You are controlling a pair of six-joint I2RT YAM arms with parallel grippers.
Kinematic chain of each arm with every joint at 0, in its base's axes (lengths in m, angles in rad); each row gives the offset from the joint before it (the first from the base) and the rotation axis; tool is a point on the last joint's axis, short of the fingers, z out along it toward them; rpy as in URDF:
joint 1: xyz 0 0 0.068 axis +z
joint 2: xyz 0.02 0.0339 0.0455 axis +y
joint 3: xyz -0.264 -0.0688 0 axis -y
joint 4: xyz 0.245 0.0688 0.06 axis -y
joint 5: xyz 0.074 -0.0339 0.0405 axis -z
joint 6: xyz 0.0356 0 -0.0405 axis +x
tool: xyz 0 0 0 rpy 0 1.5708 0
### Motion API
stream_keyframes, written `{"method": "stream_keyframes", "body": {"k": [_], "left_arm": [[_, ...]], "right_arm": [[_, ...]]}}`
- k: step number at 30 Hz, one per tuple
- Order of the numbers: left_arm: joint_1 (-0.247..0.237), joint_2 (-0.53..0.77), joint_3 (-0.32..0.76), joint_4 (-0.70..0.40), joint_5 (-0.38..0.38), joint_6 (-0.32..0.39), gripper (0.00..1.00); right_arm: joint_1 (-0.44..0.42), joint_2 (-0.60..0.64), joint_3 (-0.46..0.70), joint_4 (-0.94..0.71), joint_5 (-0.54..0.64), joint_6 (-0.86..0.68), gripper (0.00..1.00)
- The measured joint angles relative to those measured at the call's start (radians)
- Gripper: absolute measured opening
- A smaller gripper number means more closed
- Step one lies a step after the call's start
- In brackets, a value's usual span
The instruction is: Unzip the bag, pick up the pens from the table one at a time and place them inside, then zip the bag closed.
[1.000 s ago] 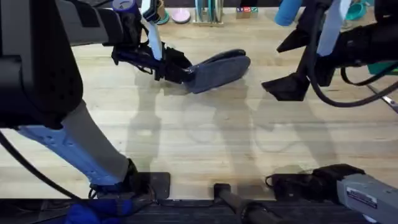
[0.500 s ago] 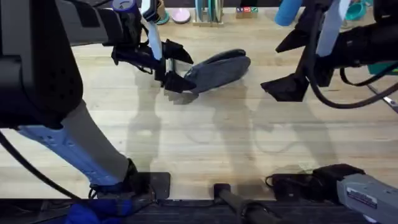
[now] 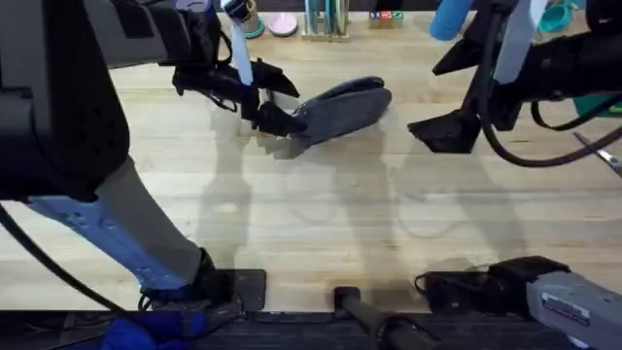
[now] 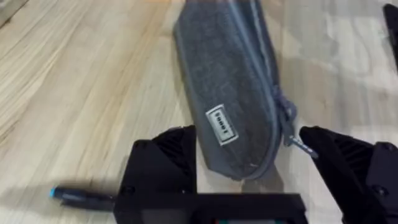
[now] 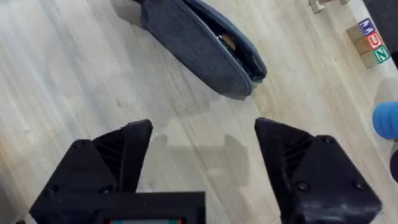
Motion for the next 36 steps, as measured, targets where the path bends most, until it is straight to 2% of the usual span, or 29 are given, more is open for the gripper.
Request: {"method": "stream_keyframes", "body": {"k": [6, 15, 19, 20, 23, 28, 36], "left_arm": [[0.002, -0.047, 0.013, -0.017, -0.088, -0.06, 0.997], [0.008, -0.288, 0.014, -0.117, -0.245, -0.165, 0.997], [0.008, -0.379, 0.014, -0.166, -0.323, -0.256, 0.997], [0.008, -0.435, 0.014, -0.194, -0.381, -0.333, 0.997], [0.008, -0.491, 0.014, -0.222, -0.43, -0.414, 0.997], [0.008, -0.579, 0.014, -0.28, -0.478, -0.515, 0.996], [0.008, -0.716, 0.014, -0.393, -0.511, -0.57, 0.996]], "right_arm": [[0.0, 0.0, 0.0, 0.012, 0.005, 0.0, 0.996], [0.0, 0.0, 0.0, 0.027, 0.005, 0.0, 0.996], [0.0, 0.0, 0.0, 0.027, 0.006, 0.0, 0.996], [0.0, 0.0, 0.0, 0.027, 0.008, 0.0, 0.996], [0.0, 0.0, 0.0, 0.027, 0.008, 0.0, 0.996], [0.0, 0.0, 0.0, 0.027, 0.008, 0.0, 0.996], [0.0, 0.0, 0.0, 0.043, 0.008, 0.0, 0.995]]}}
